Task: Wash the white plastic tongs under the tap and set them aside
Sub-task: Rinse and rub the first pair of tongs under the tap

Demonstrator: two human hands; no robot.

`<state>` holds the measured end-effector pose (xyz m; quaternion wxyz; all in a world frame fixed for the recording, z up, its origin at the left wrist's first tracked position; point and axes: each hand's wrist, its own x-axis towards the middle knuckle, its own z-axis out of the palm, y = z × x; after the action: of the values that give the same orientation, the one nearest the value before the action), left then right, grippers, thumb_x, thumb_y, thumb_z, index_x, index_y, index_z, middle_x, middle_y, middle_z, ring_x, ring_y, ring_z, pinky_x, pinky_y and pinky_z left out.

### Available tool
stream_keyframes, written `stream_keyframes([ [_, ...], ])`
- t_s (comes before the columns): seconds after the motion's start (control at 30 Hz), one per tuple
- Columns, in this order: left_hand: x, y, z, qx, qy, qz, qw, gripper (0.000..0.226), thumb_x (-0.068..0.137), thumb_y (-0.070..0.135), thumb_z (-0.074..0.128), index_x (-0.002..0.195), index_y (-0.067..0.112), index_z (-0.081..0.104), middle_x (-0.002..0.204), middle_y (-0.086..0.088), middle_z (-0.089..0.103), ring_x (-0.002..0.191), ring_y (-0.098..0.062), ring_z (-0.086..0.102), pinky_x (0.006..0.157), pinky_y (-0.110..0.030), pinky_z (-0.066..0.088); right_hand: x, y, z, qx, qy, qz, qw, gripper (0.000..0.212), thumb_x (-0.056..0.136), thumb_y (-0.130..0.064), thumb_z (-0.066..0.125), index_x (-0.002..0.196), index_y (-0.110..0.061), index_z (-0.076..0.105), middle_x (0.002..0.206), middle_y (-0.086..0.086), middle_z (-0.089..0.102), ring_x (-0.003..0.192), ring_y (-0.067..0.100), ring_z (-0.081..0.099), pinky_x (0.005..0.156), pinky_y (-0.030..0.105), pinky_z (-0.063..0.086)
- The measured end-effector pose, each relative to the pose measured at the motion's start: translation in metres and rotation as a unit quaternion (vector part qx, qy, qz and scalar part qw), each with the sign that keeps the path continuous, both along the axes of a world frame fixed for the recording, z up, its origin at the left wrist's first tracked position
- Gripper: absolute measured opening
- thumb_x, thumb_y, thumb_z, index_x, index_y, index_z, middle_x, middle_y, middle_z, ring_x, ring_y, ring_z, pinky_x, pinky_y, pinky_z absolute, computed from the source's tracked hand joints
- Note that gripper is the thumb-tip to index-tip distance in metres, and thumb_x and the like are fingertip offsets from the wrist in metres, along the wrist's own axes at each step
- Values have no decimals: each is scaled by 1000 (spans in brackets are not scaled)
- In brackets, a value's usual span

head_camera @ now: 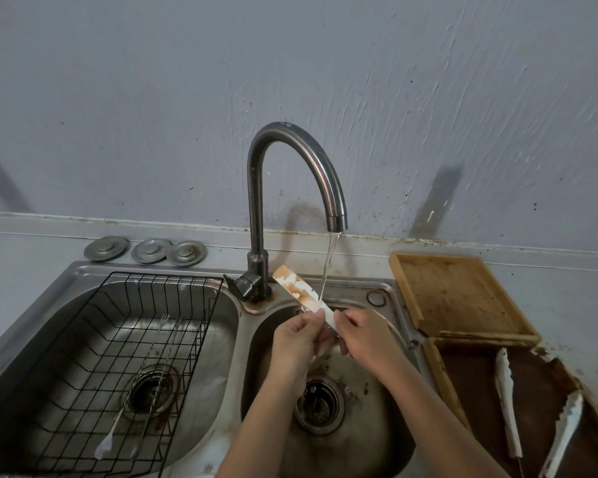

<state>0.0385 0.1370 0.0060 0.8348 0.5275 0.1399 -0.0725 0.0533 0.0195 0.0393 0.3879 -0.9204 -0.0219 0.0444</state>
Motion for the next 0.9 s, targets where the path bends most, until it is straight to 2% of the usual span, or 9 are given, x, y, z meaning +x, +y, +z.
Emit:
stream_keyframes([
  [0.07, 1, -3, 0, 0, 8, 6, 1000, 33, 92, 27, 54, 75, 11, 77, 69, -11, 66, 65, -24, 55, 67, -33, 48, -1, -3, -3, -14, 1, 7, 1000, 45, 95, -34, 41, 53, -21, 49, 51, -5, 52, 43, 4, 44, 44, 15, 32],
  [0.17, 2, -4, -1, -22, 34, 19, 999, 36, 95, 28, 49, 81, 7, 75, 79, -15, 73, 75, -25, 67, 76, -36, 53, 0, -5, -6, -16, 4, 8, 1000, 47, 96, -34, 41, 51, -23, 48, 51, -5, 52, 44, 5, 46, 46, 17, 33],
  [0.27, 0, -6, -1, 37, 37, -10, 999, 24, 90, 24, 59, 85, 4, 72, 68, -12, 67, 61, -22, 58, 64, -32, 49, 1, -7, -10, -19, 11, 8, 1000, 45, 96, -33, 41, 52, -24, 49, 51, -5, 52, 42, 1, 45, 46, 16, 32],
  [0.4, 0, -6, -1, 70, 53, -10, 996, 22, 82, 20, 69, 89, -1, 67, 69, -12, 70, 67, -27, 56, 66, -36, 48, 0, -8, -13, -15, 22, 9, 1000, 43, 95, -34, 42, 54, -26, 49, 52, -6, 54, 40, -1, 45, 42, 12, 33],
  [0.5, 3, -2, 2, 58, 62, 4, 996, 33, 92, 32, 54, 83, 4, 70, 63, -8, 71, 52, -16, 59, 51, -25, 45, 0, -8, -10, -20, 30, 14, 999, 44, 96, -33, 41, 54, -24, 50, 53, -5, 54, 43, 3, 46, 45, 15, 37],
  [0.6, 8, 1, 3, 29, 106, 36, 993, 48, 98, 39, 38, 78, 7, 68, 70, -12, 75, 60, -21, 70, 62, -32, 50, -3, -8, -7, -37, 34, 19, 999, 43, 97, -34, 40, 56, -24, 50, 55, -4, 54, 46, 6, 49, 48, 18, 40],
  [0.67, 11, 3, 4, 11, 110, 33, 993, 51, 98, 39, 35, 77, 7, 68, 70, -12, 75, 61, -21, 71, 56, -29, 49, -4, -9, -5, -53, 38, 18, 998, 42, 96, -36, 40, 60, -22, 54, 57, -3, 56, 48, 8, 52, 52, 23, 44],
  [0.77, 12, 4, 6, 26, 107, 19, 994, 43, 96, 35, 44, 74, 8, 69, 66, -7, 75, 59, -19, 65, 43, -23, 40, -4, -13, 0, -69, 37, 8, 997, 42, 96, -37, 40, 64, -17, 59, 59, 1, 59, 54, 15, 57, 63, 36, 50],
  [0.9, 9, 6, 3, 77, 69, -39, 994, 26, 85, 29, 65, 71, 8, 72, 61, -6, 65, 50, -12, 49, 43, -19, 34, -6, -19, 7, -86, 34, 11, 996, 42, 96, -37, 41, 60, -20, 55, 56, 1, 57, 52, 15, 54, 57, 34, 46],
])
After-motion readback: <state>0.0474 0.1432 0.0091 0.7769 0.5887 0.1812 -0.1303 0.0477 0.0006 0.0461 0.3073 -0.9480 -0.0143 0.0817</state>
